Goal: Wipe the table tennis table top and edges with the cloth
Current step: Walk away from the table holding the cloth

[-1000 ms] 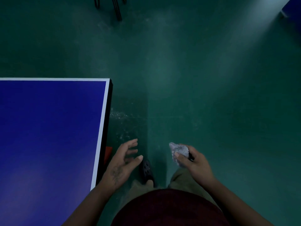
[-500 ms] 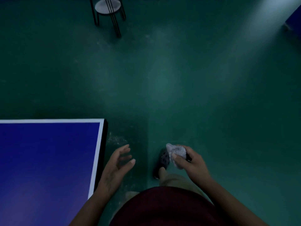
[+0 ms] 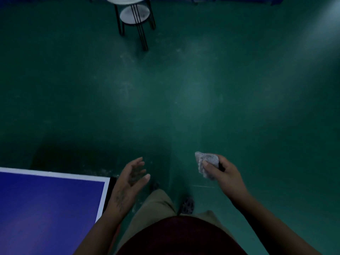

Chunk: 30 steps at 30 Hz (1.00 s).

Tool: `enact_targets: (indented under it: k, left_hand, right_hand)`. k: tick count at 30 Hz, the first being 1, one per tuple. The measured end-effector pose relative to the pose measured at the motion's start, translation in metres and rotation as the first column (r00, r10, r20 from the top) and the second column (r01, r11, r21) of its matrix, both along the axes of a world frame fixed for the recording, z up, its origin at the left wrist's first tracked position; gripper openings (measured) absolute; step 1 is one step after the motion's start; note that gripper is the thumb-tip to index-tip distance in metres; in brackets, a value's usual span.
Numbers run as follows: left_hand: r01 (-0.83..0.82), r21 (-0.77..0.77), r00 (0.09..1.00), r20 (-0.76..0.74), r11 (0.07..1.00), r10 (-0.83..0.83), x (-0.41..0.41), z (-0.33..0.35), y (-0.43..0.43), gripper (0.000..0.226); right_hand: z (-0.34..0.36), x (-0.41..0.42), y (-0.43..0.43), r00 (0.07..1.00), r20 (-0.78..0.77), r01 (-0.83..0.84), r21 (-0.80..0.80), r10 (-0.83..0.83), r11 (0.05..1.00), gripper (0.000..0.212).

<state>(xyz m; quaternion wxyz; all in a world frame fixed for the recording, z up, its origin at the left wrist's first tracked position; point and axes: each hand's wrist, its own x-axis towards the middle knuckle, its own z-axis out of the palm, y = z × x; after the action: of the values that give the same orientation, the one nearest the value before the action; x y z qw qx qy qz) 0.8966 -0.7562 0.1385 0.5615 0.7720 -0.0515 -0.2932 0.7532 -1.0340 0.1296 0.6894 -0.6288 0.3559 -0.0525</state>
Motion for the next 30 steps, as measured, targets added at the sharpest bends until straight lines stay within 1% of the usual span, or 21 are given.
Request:
enact_targets:
  k: [2,8,12,17,20,23,27,30]
  left_hand:
    - [0.005,0.012,1.0,-0.001,1.0,-0.005,0.025,-0.006,-0.012,0.052]
    - [0.015,-0.009,1.0,-0.006,1.0,-0.015,0.125,-0.024,-0.047,0.052]
    - [0.021,-0.014,1.0,-0.01,1.0,-0.021,0.197,-0.026,-0.065,0.051]
    - [0.063,0.009,0.998,-0.005,0.998,-0.063,0.277,-0.028,-0.086,0.052]
    - [0.08,0.014,0.997,-0.024,0.997,-0.08,0.319,-0.03,-0.097,0.052]
    - [0.045,0.008,0.998,-0.047,0.999,-0.044,0.362,-0.034,-0.109,0.05]
    - [-0.03,0.025,0.998,-0.06,0.999,0.032,0.416,-0.038,-0.13,0.057]
    - [-0.067,0.026,0.996,-0.053,0.997,0.068,0.461,-0.044,-0.152,0.059]
  right_hand:
    - [-0.002,0.028,-0.008,1.0,0.002,-0.009,-0.015,0.01,1.0,0.018]
    - [-0.001,0.14,-0.018,0.991,0.009,-0.134,-0.052,0.135,0.99,0.021]
    - [-0.001,0.204,-0.036,0.985,-0.038,-0.17,-0.059,0.168,0.984,0.021]
    - [-0.003,0.271,-0.068,0.984,-0.104,-0.158,-0.101,0.148,0.982,0.022]
    - [-0.003,0.315,-0.085,0.988,-0.095,-0.134,-0.141,0.122,0.981,0.023]
    - [-0.003,0.359,-0.105,0.995,-0.073,-0.071,-0.132,0.062,0.989,0.023]
    - [-0.01,0.41,-0.136,0.988,-0.102,-0.129,-0.176,0.112,0.976,0.024]
    - [-0.019,0.451,-0.168,0.987,-0.104,-0.139,-0.168,0.123,0.976,0.024]
